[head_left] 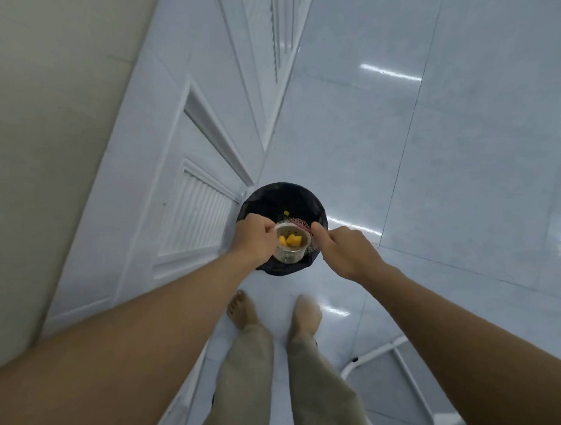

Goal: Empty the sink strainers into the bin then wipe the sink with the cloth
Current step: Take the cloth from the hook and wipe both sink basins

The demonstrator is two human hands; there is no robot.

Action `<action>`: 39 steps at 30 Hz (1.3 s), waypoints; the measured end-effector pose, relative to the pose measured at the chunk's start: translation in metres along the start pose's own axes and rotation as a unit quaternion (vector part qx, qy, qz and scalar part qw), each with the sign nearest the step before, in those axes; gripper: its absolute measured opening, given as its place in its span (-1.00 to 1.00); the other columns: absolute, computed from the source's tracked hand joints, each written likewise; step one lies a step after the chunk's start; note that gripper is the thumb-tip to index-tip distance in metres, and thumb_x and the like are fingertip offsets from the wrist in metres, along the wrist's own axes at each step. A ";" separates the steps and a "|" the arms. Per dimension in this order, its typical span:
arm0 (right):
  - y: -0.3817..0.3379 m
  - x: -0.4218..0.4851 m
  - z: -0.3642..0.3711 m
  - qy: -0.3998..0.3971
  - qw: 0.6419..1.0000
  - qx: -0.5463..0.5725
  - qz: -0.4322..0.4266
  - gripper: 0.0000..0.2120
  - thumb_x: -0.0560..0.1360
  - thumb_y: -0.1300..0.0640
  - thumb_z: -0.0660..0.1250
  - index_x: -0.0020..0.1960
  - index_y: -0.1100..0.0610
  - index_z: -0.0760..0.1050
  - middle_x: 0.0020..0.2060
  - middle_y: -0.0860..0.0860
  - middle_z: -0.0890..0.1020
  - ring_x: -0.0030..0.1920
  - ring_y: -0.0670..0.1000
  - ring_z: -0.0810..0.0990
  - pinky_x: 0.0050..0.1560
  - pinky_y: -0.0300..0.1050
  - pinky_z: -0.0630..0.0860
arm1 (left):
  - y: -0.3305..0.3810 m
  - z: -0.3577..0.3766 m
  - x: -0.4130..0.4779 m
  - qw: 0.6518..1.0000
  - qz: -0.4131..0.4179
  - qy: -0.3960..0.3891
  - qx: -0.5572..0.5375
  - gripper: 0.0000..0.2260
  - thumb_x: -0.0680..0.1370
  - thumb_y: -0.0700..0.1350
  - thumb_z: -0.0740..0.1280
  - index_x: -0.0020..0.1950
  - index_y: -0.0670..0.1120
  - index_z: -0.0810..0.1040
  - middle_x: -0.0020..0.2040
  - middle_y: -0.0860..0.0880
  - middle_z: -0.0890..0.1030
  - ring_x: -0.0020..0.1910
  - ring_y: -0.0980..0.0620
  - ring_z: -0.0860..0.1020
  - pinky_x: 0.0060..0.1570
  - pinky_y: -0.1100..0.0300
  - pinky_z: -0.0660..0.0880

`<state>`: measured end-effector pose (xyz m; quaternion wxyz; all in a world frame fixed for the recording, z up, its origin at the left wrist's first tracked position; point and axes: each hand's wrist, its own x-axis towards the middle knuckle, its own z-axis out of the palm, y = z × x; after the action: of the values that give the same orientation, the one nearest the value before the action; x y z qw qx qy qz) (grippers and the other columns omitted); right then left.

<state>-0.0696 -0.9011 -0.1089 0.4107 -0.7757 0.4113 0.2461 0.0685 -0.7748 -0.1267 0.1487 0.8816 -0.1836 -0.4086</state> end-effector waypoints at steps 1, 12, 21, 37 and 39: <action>0.002 0.004 0.000 -0.016 1.000 -0.014 0.003 -0.33 0.63 -0.28 0.02 -0.25 0.21 0.59 -0.31 0.08 0.63 -0.22 0.11 0.60 -0.12 0.01 0.55 | -0.003 0.001 0.002 1.000 -0.003 -0.004 0.002 -0.77 0.60 -0.21 0.27 -0.22 -0.05 0.62 -0.21 -0.13 0.63 -0.26 0.03 0.50 -0.25 0.19 0.49; -0.015 0.014 0.005 -0.064 0.980 -0.182 -0.059 -0.80 0.48 0.01 0.33 -0.17 0.03 0.70 -0.31 -0.01 0.67 -0.26 0.05 0.64 -0.37 -0.17 0.50 | -0.011 0.006 0.007 0.997 -0.057 -0.036 -0.032 -0.80 0.57 -0.19 0.34 -0.18 -0.19 0.72 -0.26 -0.14 0.69 -0.28 -0.01 0.62 -0.38 0.23 0.50; -0.004 0.010 0.028 -0.020 0.983 -0.171 -0.065 -0.77 0.53 0.12 0.25 -0.14 0.04 0.69 -0.29 0.01 0.64 -0.24 0.11 0.62 -0.27 -0.05 0.61 | -0.011 0.010 0.008 0.992 -0.103 -0.045 -0.061 -0.86 0.52 -0.22 0.38 -0.17 -0.18 0.73 -0.23 -0.15 0.70 -0.15 -0.09 0.69 -0.11 0.06 0.67; 0.003 0.011 0.032 -0.041 0.989 -0.128 -0.055 -0.78 0.54 0.05 0.31 -0.05 0.02 0.74 -0.22 0.00 0.73 -0.25 0.04 0.66 -0.24 -0.06 0.66 | -0.017 0.014 0.013 0.990 -0.117 -0.046 -0.057 -0.78 0.56 -0.18 0.38 -0.29 -0.03 0.63 -0.37 -0.06 0.68 -0.39 0.08 0.67 -0.14 0.11 0.68; 0.006 0.009 0.035 -0.015 0.990 -0.129 -0.058 -0.77 0.57 0.07 0.28 -0.03 0.02 0.73 -0.21 -0.01 0.73 -0.26 0.02 0.64 -0.27 -0.07 0.64 | -0.018 0.015 0.012 0.991 -0.117 -0.045 -0.056 -0.80 0.55 -0.17 0.39 -0.28 -0.06 0.66 -0.40 -0.06 0.68 -0.37 0.06 0.68 -0.12 0.08 0.68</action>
<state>-0.0714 -0.8777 -0.1375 0.3268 -0.8407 0.3245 0.2847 0.0678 -0.7660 -0.1508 0.1406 0.8678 -0.0631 -0.4724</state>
